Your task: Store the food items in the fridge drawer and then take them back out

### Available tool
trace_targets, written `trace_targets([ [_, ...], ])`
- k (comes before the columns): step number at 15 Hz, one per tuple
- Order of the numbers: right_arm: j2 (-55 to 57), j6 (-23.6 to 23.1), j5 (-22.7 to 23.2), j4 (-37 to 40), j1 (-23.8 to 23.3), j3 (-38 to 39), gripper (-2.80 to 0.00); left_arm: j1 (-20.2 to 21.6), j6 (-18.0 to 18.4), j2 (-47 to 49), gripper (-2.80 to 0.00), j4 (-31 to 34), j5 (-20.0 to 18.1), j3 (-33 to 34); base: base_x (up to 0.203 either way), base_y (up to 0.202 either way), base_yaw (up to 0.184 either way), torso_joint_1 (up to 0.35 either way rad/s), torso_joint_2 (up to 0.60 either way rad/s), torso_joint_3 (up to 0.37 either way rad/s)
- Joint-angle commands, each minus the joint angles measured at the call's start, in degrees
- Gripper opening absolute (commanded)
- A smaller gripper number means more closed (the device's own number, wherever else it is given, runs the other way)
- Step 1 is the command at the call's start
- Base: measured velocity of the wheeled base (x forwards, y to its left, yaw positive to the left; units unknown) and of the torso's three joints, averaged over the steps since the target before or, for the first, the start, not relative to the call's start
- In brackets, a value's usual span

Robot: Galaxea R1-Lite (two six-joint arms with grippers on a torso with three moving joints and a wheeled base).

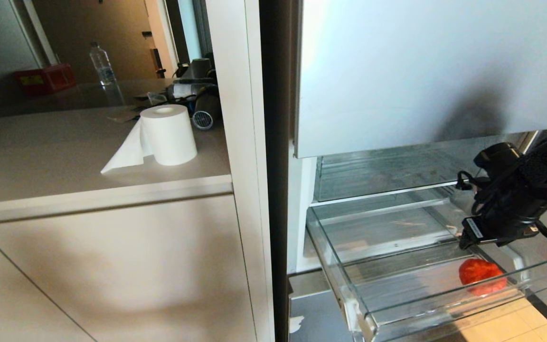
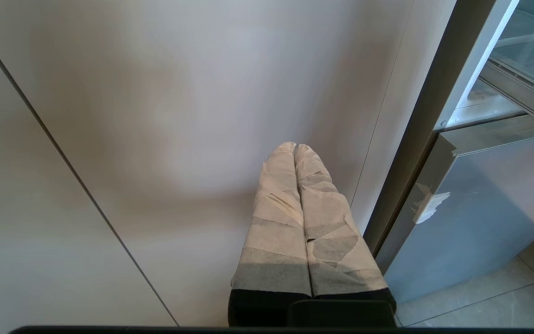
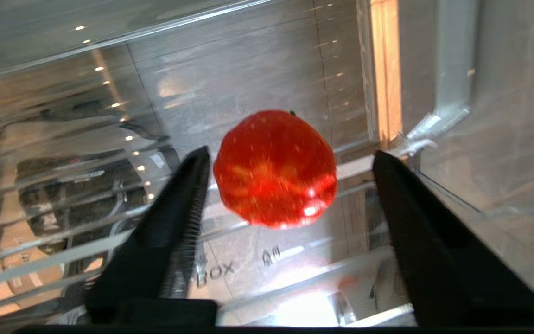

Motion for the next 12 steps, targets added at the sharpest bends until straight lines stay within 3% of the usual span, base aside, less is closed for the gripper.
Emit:
trace_targets([
  [1,1.97,0.00,-0.07,0.22,-0.14,-0.75,0.00,-0.01,0.00,0.07,-2.80,0.03,0.01,0.00,0.000,0.000,0.000,0.000,0.00,0.000],
  [12,8.48,0.53,-2.43,0.39,-0.17,-1.50,0.00,-0.03,0.00,0.07,-2.80,0.03,0.01,0.00,0.000,0.000,0.000,0.000,0.00,0.000],
])
